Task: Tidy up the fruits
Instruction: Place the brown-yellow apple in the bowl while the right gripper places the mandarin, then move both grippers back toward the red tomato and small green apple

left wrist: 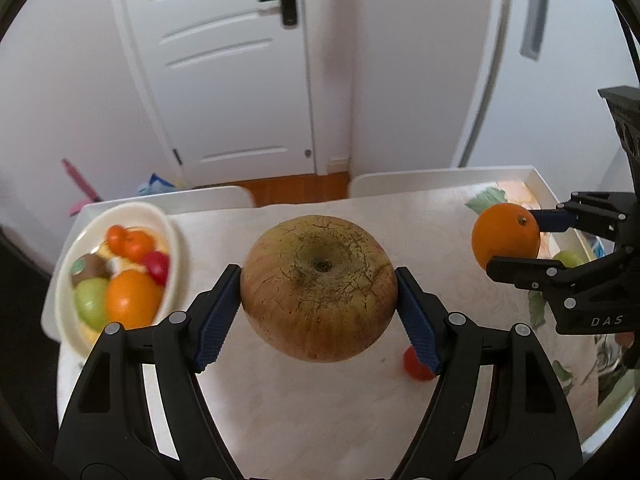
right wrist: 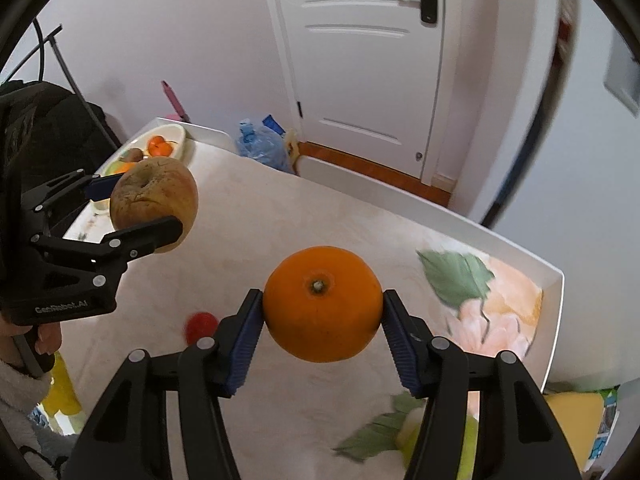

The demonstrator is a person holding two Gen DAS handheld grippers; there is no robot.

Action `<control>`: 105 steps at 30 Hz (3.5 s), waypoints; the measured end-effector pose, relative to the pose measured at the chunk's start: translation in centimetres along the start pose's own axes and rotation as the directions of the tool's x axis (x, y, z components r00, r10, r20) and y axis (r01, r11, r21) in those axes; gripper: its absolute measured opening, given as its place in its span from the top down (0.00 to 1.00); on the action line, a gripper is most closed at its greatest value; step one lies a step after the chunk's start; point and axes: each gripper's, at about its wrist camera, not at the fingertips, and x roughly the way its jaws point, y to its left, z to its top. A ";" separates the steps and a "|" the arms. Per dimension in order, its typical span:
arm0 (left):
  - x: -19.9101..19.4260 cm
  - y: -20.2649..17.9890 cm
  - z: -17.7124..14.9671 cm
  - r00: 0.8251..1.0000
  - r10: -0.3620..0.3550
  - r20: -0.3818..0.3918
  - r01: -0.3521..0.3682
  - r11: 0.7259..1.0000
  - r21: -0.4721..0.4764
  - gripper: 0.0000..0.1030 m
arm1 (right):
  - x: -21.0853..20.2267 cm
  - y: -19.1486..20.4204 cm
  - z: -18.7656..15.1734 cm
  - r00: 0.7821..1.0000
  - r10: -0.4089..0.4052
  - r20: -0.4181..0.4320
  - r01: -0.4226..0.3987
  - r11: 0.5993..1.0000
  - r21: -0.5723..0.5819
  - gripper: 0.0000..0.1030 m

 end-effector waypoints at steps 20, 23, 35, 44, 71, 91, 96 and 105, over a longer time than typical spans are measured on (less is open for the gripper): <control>-6.1 16.9 -1.9 0.996 0.089 0.021 -0.087 0.993 -0.079 0.22 | 0.9 13.9 6.8 0.997 0.059 0.045 -0.058 0.998 -0.032 0.47; -5.9 19.4 -2.2 0.995 0.096 0.017 -0.095 0.992 -0.085 0.22 | 2.2 16.1 8.2 0.997 0.059 0.045 -0.058 0.998 -0.031 0.47; -2.4 25.9 -4.1 0.995 0.093 -0.027 -0.095 0.994 -0.059 0.22 | 5.9 21.3 11.2 0.998 0.049 0.043 -0.049 0.999 -0.009 0.47; 0.4 26.9 -4.4 0.997 0.062 -0.043 -0.063 0.998 -0.019 0.22 | 8.3 22.7 12.9 0.999 0.036 0.029 -0.037 0.999 0.015 0.47; -2.5 27.8 -4.8 1.000 0.014 -0.006 -0.015 0.998 -0.068 0.00 | 10.9 23.5 15.5 0.996 0.084 0.010 -0.084 0.996 -0.009 0.47; -2.7 28.2 -6.7 0.998 0.040 -0.042 -0.043 0.996 -0.076 0.00 | 14.6 23.9 15.6 0.990 0.136 -0.020 -0.137 0.990 -0.017 0.18; -2.8 28.2 -6.8 0.998 0.042 -0.042 -0.045 0.996 -0.072 0.00 | 13.9 23.5 15.3 0.995 0.100 -0.001 -0.100 0.995 0.014 0.11; -4.9 28.0 -6.2 0.998 0.059 -0.013 -0.059 0.997 -0.050 0.00 | 10.9 23.5 14.6 0.996 0.079 0.027 -0.080 0.996 0.042 0.11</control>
